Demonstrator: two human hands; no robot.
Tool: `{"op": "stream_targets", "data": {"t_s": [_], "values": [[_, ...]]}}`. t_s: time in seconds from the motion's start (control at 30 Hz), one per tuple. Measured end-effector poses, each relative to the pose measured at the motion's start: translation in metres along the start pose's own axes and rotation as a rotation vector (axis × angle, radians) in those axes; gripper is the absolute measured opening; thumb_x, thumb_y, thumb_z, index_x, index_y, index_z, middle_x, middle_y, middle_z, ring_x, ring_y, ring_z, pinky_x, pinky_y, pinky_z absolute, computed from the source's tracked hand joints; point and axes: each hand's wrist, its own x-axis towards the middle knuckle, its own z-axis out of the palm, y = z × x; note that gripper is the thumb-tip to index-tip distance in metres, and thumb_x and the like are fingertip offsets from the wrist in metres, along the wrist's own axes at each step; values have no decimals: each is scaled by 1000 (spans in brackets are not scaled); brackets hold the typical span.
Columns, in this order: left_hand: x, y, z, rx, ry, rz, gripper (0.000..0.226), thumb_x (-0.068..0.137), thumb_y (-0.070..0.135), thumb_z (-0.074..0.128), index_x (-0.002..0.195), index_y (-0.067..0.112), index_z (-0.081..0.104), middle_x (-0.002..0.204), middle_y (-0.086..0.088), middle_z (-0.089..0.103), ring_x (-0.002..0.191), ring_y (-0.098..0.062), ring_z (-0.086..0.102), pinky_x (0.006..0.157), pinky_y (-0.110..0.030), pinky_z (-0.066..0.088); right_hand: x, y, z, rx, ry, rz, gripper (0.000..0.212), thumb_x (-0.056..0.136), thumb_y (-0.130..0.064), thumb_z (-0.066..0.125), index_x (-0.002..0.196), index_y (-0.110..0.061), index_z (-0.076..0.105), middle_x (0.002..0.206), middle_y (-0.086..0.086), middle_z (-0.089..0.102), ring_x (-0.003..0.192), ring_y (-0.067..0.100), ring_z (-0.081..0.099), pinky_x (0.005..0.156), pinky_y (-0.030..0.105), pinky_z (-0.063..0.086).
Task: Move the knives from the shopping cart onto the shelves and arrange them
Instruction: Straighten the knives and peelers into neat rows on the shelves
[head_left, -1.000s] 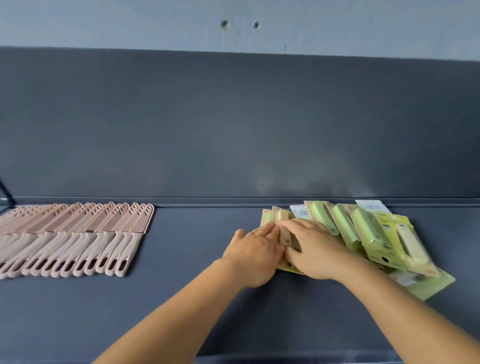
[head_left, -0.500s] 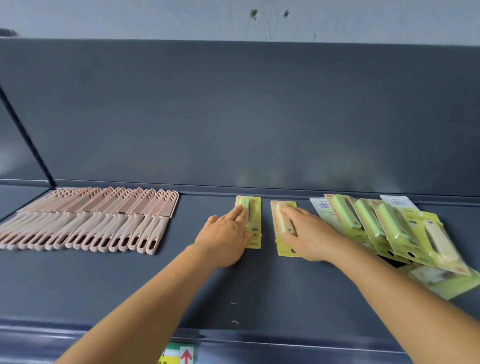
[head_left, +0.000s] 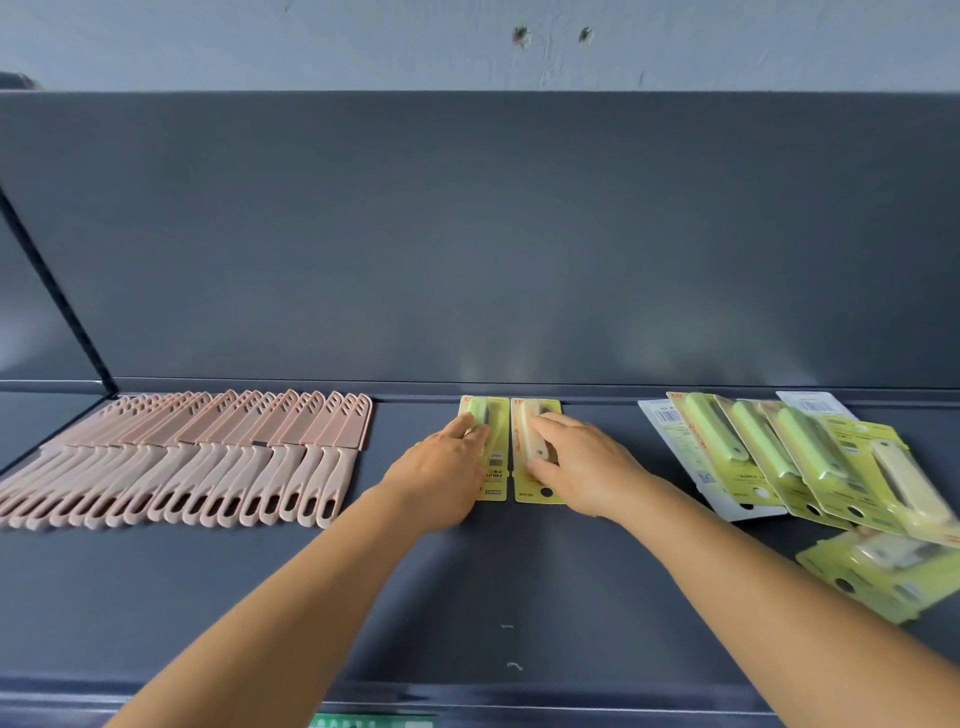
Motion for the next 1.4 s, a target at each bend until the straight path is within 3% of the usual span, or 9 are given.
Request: {"op": "stream_targets", "data": {"t_s": [0.3, 0.47, 0.63, 0.77, 0.9, 1.1, 1.17, 1.3, 1.4], "values": [[5, -9, 2, 85, -55, 19, 45, 95, 10, 40, 139, 8, 32, 145, 0, 24, 124, -27, 47, 90, -40, 47, 4, -11, 2, -10, -28, -10, 30, 99, -29, 40, 127, -19, 43, 146, -5, 36, 122, 22, 45, 91, 35, 44], [6, -10, 2, 91, -72, 26, 41, 92, 8, 41, 132, 5, 41, 148, -3, 23, 134, -24, 36, 93, -39, 46, 3, -10, 1, -1, -35, -4, 42, 100, -31, 38, 140, -18, 34, 153, -5, 28, 131, 21, 38, 100, 36, 41], [-3, 17, -11, 21, 50, 65, 66, 94, 13, 43, 151, 18, 10, 159, -3, 7, 139, -25, 27, 107, -32, 27, -14, -1, -11, 23, -15, -23, 62, 101, -36, 37, 154, -21, 8, 161, -7, 7, 147, 18, 13, 117, 35, 18], [-3, 72, -17, -49, 111, 253, 65, 98, 27, 42, 152, 20, 6, 160, 1, 4, 144, -19, 17, 112, -30, 20, -37, 32, -39, -55, 45, 36, 58, 101, -29, 39, 153, -19, 15, 160, -4, 9, 147, 15, 9, 117, 31, 11], [6, 130, -5, -55, 83, 368, 66, 98, 35, 43, 152, 16, 10, 160, -2, 7, 145, -19, 14, 114, -33, 18, -51, 85, -57, -117, 102, 220, 56, 98, -20, 39, 150, -21, 20, 158, -3, 16, 145, 19, 14, 117, 33, 16], [31, 182, 28, -71, -24, 348, 85, 91, 55, 46, 152, 12, 6, 160, -5, 4, 148, -20, 4, 117, -39, 16, -67, 129, -51, -103, -30, 322, 57, 101, -29, 29, 153, -25, 10, 161, -7, 7, 147, 19, 3, 120, 37, 9], [36, 185, 34, -59, -36, 325, 86, 91, 58, 45, 153, 15, 3, 160, -2, 5, 148, -20, 4, 117, -40, 15, -70, 137, -53, -115, -35, 295, 55, 101, -35, 27, 153, -26, 12, 160, -9, 9, 147, 20, 4, 119, 36, 10], [37, 175, 32, 55, 32, 298, 78, 92, 56, 42, 151, 15, 11, 154, -3, 23, 141, -21, 23, 112, -38, 24, -68, 148, -56, -140, -82, 285, 53, 100, -40, 26, 151, -26, 21, 159, -9, 13, 146, 22, 5, 118, 39, 13], [31, 160, 25, 99, 18, 264, 77, 95, 51, 40, 152, 16, 3, 155, -2, 22, 141, -21, 25, 112, -37, 23, -64, 149, -53, -204, -100, 272, 49, 99, -43, 27, 144, -26, 35, 155, -5, 24, 144, 26, 10, 116, 42, 16]]}}
